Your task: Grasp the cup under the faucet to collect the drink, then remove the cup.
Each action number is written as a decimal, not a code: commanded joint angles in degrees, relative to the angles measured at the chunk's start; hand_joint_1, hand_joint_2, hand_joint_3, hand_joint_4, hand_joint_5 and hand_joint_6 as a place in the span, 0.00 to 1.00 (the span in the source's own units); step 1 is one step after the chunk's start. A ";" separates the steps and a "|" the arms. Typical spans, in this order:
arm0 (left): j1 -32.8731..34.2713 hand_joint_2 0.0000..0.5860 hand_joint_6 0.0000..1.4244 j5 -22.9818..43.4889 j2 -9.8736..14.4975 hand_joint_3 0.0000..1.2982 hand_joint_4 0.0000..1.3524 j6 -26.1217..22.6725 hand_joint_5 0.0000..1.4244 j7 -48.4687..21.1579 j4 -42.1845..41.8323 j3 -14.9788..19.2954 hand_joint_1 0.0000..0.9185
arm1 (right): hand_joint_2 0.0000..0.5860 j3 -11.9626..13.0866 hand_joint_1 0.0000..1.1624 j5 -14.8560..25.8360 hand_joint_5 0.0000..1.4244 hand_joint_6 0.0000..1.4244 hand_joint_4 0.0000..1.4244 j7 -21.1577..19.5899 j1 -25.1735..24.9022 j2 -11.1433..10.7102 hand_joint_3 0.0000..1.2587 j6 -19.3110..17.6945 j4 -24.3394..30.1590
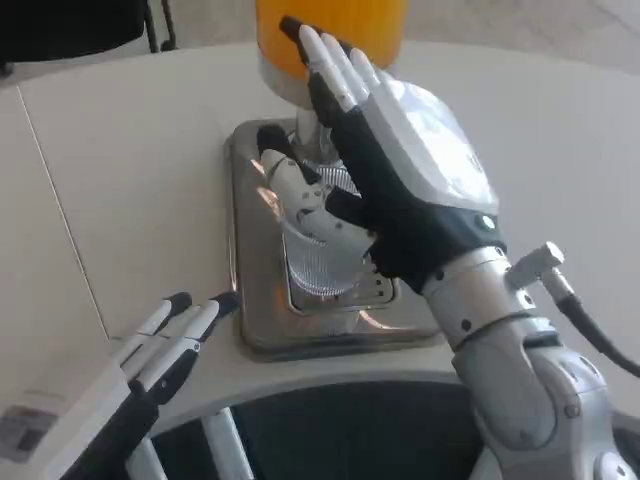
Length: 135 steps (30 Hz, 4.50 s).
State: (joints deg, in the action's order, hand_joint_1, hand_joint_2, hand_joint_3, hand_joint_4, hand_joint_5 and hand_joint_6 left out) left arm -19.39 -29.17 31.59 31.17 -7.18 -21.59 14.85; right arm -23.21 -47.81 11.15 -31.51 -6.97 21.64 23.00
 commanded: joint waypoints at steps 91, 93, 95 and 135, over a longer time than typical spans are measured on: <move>23.07 0.06 0.24 -7.63 -30.25 0.00 0.00 -40.90 0.12 19.61 7.68 -24.87 0.23 | 0.90 -0.92 0.07 -0.59 0.00 0.00 0.00 12.34 3.44 -0.32 0.00 1.91 4.33; 23.28 0.06 0.24 -7.38 -30.09 0.00 0.00 -40.85 0.12 19.48 8.00 -24.78 0.22 | 0.90 0.10 0.07 0.12 0.00 0.00 0.00 11.74 4.04 -0.03 0.00 1.99 5.88; 23.55 0.06 0.24 -7.11 -29.97 0.00 0.00 -40.80 0.12 19.46 8.30 -24.60 0.22 | 0.90 1.22 0.07 1.08 0.00 0.00 0.00 11.14 4.73 0.12 0.00 1.84 7.18; 26.59 0.07 0.24 -4.03 -28.54 0.00 0.00 -39.27 0.14 20.15 12.64 -23.52 0.21 | 0.79 11.35 0.54 -5.94 0.00 0.00 0.00 20.38 36.10 -10.65 0.00 -4.50 35.22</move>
State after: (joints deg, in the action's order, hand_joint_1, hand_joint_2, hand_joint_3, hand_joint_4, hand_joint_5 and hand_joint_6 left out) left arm 7.00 -33.77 3.37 -9.18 12.06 -9.95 -8.14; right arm -11.65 -51.74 29.56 2.01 -18.20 17.56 56.21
